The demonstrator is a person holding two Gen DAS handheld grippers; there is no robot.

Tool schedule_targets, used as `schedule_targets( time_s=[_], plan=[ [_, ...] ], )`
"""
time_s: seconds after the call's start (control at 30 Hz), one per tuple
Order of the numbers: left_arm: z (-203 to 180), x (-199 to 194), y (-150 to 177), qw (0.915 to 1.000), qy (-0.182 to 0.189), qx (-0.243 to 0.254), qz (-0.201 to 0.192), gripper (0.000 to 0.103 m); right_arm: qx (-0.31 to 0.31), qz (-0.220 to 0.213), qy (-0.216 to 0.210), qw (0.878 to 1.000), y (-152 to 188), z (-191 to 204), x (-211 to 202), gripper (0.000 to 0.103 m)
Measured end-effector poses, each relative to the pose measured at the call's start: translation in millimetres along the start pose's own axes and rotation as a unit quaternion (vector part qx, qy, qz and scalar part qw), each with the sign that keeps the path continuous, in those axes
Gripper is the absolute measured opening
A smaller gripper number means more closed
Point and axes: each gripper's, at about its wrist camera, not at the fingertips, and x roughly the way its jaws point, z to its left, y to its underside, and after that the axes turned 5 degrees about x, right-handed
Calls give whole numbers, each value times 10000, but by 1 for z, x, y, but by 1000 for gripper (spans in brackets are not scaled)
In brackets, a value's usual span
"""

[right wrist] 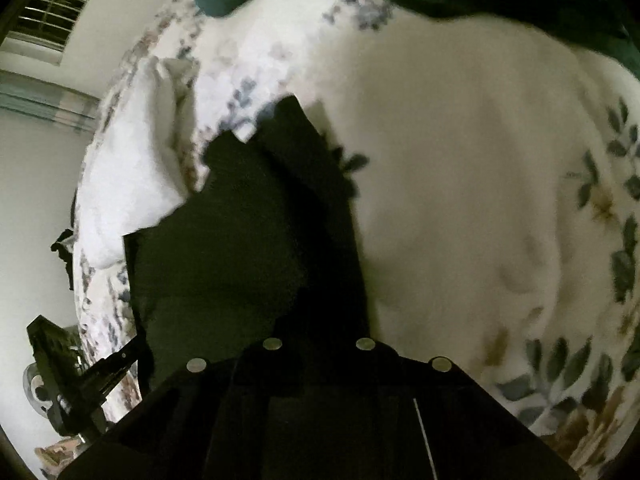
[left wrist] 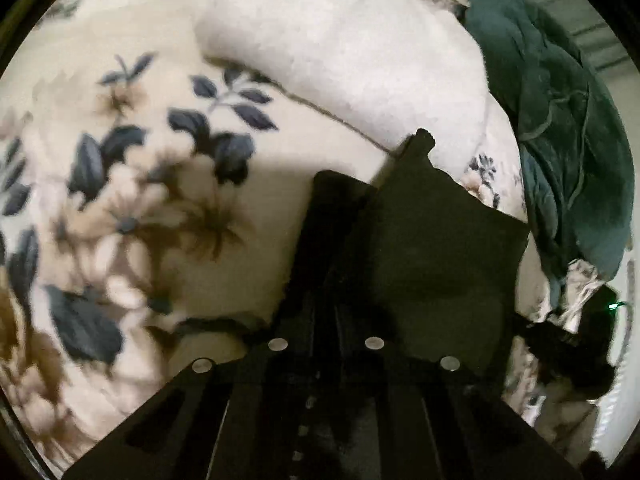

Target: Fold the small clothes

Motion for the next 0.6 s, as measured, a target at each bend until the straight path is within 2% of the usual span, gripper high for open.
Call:
schedule_targets(
  time_s=[0.07, 0.1, 0.13, 0.17, 0.2, 0.23, 0.37, 0.47, 0.57, 0.6],
  plan=[
    [-7, -7, 0, 9998, 173, 101, 99, 11, 82, 254, -54, 9996, -7, -2, 5, 8],
    [-11, -10, 2, 9994, 241, 156, 168, 17, 135, 352, -125, 9992, -9, -4, 4, 12],
    [-14, -15, 8, 9991, 320, 170, 206, 44, 165, 524, -291, 9981, -13, -6, 2, 24],
    [-13, -23, 20, 9984, 518, 98, 219, 75, 157, 605, -416, 9972, -15, -9, -2, 36],
    [-11, -30, 33, 9973, 714, -30, 191, 81, 138, 637, -495, 9966, -16, -13, -6, 62],
    [-9, -35, 47, 9961, 851, -187, 157, 82, 102, 661, -527, 9964, -15, -15, -9, 76],
    [20, -50, 125, 9869, 1084, -1190, 122, 82, -103, 1179, -747, 9902, -7, -32, -11, 76],
    [31, -36, 170, 9761, 1177, -1817, 165, 82, -212, 1579, -955, 9826, -1, -42, -2, 76],
    [33, -10, 190, 9625, 1452, -2279, 258, 82, -190, 1778, -1180, 9768, -5, -44, 14, 77],
    [30, -2, 189, 9614, 1460, -2323, 232, 82, -180, 1806, -1234, 9756, -8, -43, 20, 77]
  ],
)
